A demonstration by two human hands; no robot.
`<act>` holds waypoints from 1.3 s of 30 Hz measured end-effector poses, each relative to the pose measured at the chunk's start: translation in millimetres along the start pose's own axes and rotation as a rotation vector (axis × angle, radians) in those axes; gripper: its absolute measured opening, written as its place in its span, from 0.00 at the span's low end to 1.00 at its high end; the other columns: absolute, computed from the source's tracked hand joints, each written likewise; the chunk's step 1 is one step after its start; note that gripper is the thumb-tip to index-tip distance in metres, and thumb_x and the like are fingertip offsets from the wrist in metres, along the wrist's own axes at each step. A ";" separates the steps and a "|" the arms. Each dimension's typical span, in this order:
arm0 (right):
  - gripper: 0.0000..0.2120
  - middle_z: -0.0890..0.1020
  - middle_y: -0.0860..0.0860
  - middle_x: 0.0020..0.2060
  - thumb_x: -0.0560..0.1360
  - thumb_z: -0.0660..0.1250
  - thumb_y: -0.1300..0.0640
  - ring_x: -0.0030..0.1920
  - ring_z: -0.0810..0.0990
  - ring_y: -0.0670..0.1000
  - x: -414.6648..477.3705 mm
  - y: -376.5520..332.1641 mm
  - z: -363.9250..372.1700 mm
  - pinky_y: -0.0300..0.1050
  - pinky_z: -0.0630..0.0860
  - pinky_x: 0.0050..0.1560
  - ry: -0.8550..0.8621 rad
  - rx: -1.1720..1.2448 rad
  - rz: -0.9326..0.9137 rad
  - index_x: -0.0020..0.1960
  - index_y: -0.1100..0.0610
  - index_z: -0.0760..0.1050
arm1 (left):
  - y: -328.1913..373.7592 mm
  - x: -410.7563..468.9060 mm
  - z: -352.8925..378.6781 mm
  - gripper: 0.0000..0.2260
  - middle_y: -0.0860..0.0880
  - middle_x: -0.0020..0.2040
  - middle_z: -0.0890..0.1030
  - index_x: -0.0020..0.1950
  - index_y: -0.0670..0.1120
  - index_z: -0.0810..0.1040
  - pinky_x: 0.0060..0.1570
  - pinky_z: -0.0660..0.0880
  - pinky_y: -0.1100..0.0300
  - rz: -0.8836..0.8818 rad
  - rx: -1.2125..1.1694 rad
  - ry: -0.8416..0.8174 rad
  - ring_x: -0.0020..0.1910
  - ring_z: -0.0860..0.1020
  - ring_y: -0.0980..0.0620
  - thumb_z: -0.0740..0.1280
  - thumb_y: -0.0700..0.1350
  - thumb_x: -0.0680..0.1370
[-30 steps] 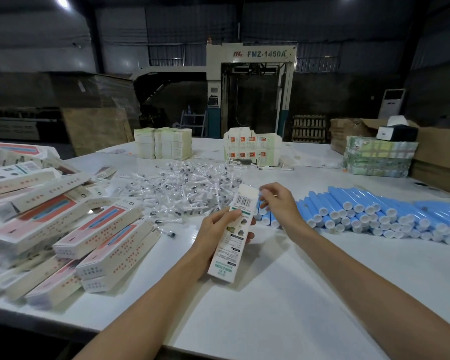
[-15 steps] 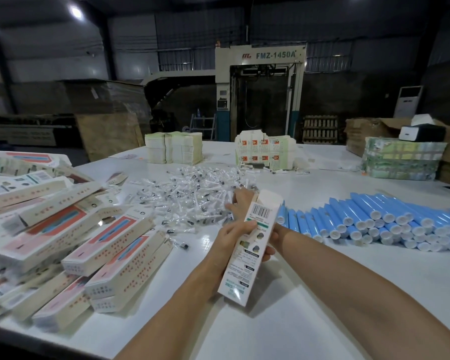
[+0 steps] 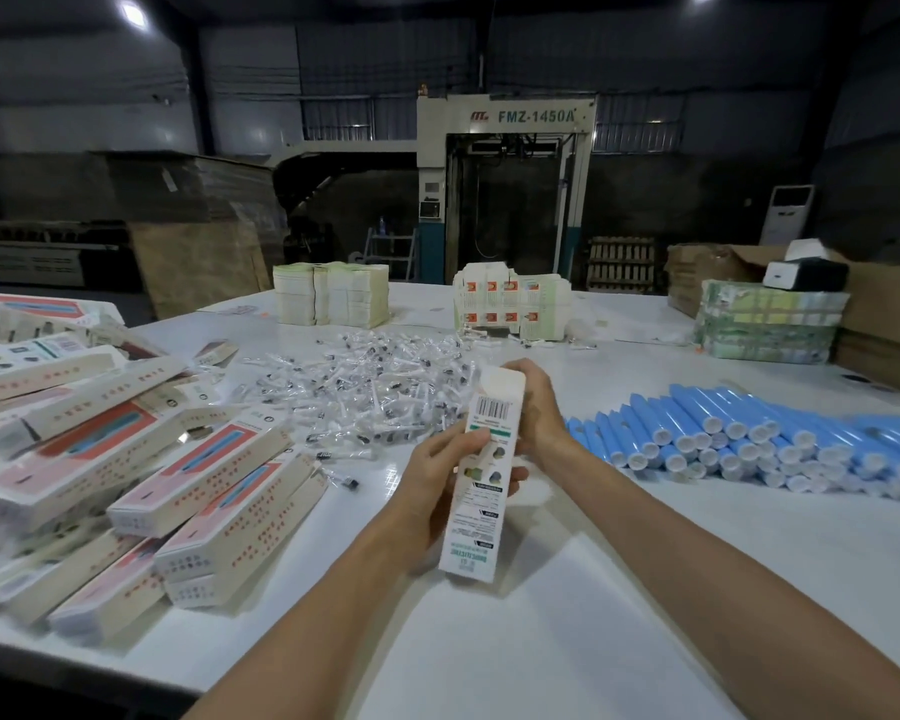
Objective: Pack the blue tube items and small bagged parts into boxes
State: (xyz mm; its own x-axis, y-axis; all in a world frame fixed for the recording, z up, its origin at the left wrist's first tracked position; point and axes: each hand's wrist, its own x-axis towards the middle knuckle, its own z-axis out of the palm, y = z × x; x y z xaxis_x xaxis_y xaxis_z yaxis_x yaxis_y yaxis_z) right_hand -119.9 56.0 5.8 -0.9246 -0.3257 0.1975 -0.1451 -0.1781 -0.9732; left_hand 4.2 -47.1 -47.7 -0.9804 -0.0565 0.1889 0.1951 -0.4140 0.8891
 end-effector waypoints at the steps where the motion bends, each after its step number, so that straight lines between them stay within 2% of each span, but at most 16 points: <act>1: 0.06 0.81 0.54 0.39 0.83 0.60 0.64 0.40 0.80 0.53 -3.4 -5.6 -10.4 0.44 0.77 0.38 0.047 -0.082 -0.060 0.49 0.56 0.71 | -0.8 0.7 -0.4 0.25 0.32 0.63 0.84 0.64 0.43 0.86 0.57 0.84 0.42 0.011 0.005 -0.003 0.58 0.85 0.30 0.83 0.52 0.71; 2: 0.07 0.84 0.55 0.43 0.82 0.64 0.65 0.43 0.82 0.53 -4.8 -10.6 -22.7 0.42 0.79 0.40 0.090 -0.145 -0.118 0.56 0.55 0.70 | -1.3 1.3 -0.4 0.27 0.33 0.63 0.84 0.65 0.44 0.85 0.61 0.82 0.38 0.020 0.024 0.000 0.59 0.84 0.29 0.84 0.53 0.71; 4: 0.21 0.87 0.54 0.45 0.79 0.70 0.64 0.47 0.85 0.55 -12.7 -20.2 -46.3 0.45 0.81 0.51 0.118 -0.145 -0.180 0.67 0.51 0.67 | -0.9 1.7 0.9 0.29 0.34 0.64 0.84 0.67 0.45 0.85 0.66 0.77 0.29 0.027 0.065 0.017 0.61 0.83 0.27 0.85 0.53 0.69; 6: 0.26 0.88 0.52 0.45 0.78 0.72 0.62 0.49 0.85 0.53 -20.5 -33.0 -61.7 0.53 0.79 0.61 0.135 -0.143 -0.235 0.71 0.48 0.67 | -1.4 1.6 1.3 0.30 0.35 0.64 0.85 0.67 0.45 0.84 0.67 0.74 0.25 0.015 0.086 0.026 0.62 0.83 0.27 0.85 0.53 0.68; 8: 0.24 0.88 0.54 0.46 0.78 0.71 0.63 0.49 0.86 0.51 -25.9 -45.8 -69.7 0.59 0.78 0.64 0.088 -0.139 -0.273 0.71 0.48 0.72 | -1.7 0.7 2.0 0.31 0.35 0.64 0.85 0.67 0.46 0.85 0.68 0.74 0.25 0.009 0.095 0.031 0.63 0.82 0.27 0.86 0.54 0.67; 12: 0.25 0.85 0.64 0.49 0.78 0.69 0.66 0.52 0.87 0.54 -45.2 -56.3 -70.2 0.61 0.81 0.62 -0.017 -0.166 -0.308 0.71 0.46 0.75 | 0.3 -1.4 4.0 0.29 0.35 0.64 0.85 0.66 0.46 0.85 0.68 0.75 0.26 -0.010 0.095 0.029 0.62 0.83 0.27 0.86 0.53 0.68; 15: 0.22 0.85 0.60 0.49 0.77 0.71 0.66 0.50 0.87 0.55 -55.6 -67.6 -63.9 0.59 0.83 0.57 -0.015 -0.189 -0.368 0.65 0.46 0.77 | 1.5 -3.0 5.1 0.26 0.35 0.64 0.85 0.66 0.47 0.85 0.65 0.78 0.30 -0.014 0.097 0.025 0.61 0.84 0.29 0.84 0.51 0.71; 17: 0.22 0.85 0.56 0.50 0.75 0.72 0.66 0.48 0.87 0.50 -58.9 -73.9 -56.1 0.50 0.84 0.50 -0.022 -0.199 -0.415 0.63 0.47 0.76 | 1.4 -3.6 6.2 0.26 0.35 0.64 0.85 0.67 0.46 0.85 0.61 0.82 0.35 -0.013 0.100 0.015 0.60 0.85 0.30 0.84 0.51 0.71; 19: 0.23 0.84 0.54 0.51 0.75 0.72 0.68 0.48 0.88 0.50 -60.9 -77.6 -46.6 0.46 0.84 0.47 -0.058 -0.197 -0.440 0.63 0.48 0.71 | 1.4 -4.0 7.2 0.26 0.35 0.63 0.85 0.68 0.45 0.84 0.58 0.84 0.39 -0.012 0.102 0.010 0.60 0.85 0.30 0.84 0.51 0.72; 23: 0.30 0.82 0.56 0.55 0.77 0.69 0.68 0.49 0.88 0.56 -61.9 -78.5 -33.2 0.53 0.87 0.48 -0.132 -0.301 -0.469 0.70 0.43 0.68 | 1.1 -2.9 7.1 0.29 0.35 0.62 0.85 0.67 0.45 0.84 0.60 0.83 0.37 0.000 0.128 0.002 0.59 0.85 0.29 0.85 0.53 0.70; 25: 0.26 0.80 0.58 0.55 0.77 0.68 0.68 0.48 0.88 0.57 -61.6 -76.4 -29.6 0.59 0.86 0.47 -0.154 -0.367 -0.474 0.68 0.45 0.71 | 0.8 -2.6 6.7 0.30 0.35 0.62 0.86 0.67 0.45 0.85 0.62 0.82 0.36 0.011 0.139 0.000 0.59 0.85 0.30 0.85 0.54 0.69; 27: 0.21 0.81 0.58 0.53 0.77 0.69 0.68 0.46 0.88 0.57 -61.7 -73.4 -26.5 0.60 0.86 0.47 -0.158 -0.386 -0.463 0.64 0.49 0.74 | 0.6 -2.3 6.4 0.30 0.36 0.61 0.86 0.67 0.45 0.85 0.63 0.81 0.34 0.014 0.153 -0.006 0.59 0.85 0.30 0.86 0.54 0.68; 31: 0.15 0.84 0.54 0.48 0.76 0.71 0.65 0.46 0.87 0.52 -62.5 -69.4 -23.0 0.51 0.87 0.46 -0.155 -0.480 -0.464 0.59 0.52 0.77 | 0.1 -1.8 6.7 0.30 0.35 0.60 0.86 0.67 0.45 0.85 0.64 0.80 0.31 0.030 0.158 0.001 0.58 0.86 0.30 0.86 0.54 0.68; 34: 0.08 0.84 0.51 0.45 0.78 0.72 0.60 0.47 0.84 0.49 -64.4 -63.5 -24.6 0.40 0.82 0.44 -0.134 -0.565 -0.486 0.56 0.53 0.79 | -0.3 -2.0 5.7 0.25 0.35 0.61 0.86 0.68 0.45 0.84 0.66 0.77 0.29 0.053 0.155 0.025 0.59 0.85 0.30 0.82 0.50 0.73; 36: 0.05 0.83 0.48 0.48 0.80 0.71 0.58 0.52 0.80 0.47 -66.5 -55.9 -25.6 0.32 0.75 0.49 -0.133 -0.626 -0.510 0.55 0.53 0.82 | -1.1 -1.2 5.3 0.22 0.35 0.61 0.86 0.68 0.44 0.84 0.67 0.76 0.27 0.061 0.165 0.042 0.60 0.84 0.29 0.80 0.48 0.75; 39: 0.08 0.77 0.48 0.58 0.83 0.67 0.57 0.62 0.73 0.45 -71.3 -36.9 -27.9 0.30 0.68 0.59 -0.116 -0.659 -0.523 0.60 0.54 0.83 | -0.8 -1.1 5.7 0.21 0.34 0.61 0.85 0.67 0.45 0.85 0.67 0.73 0.24 0.076 0.188 0.077 0.63 0.82 0.28 0.79 0.50 0.75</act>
State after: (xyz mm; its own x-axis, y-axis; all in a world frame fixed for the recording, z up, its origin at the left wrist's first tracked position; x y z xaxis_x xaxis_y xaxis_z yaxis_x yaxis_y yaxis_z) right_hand -58.4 111.7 24.4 -0.6446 -0.4517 0.6168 -0.7527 0.2334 -0.6157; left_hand 5.2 -41.5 -46.2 -0.9605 -0.1529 0.2326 0.2635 -0.2298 0.9369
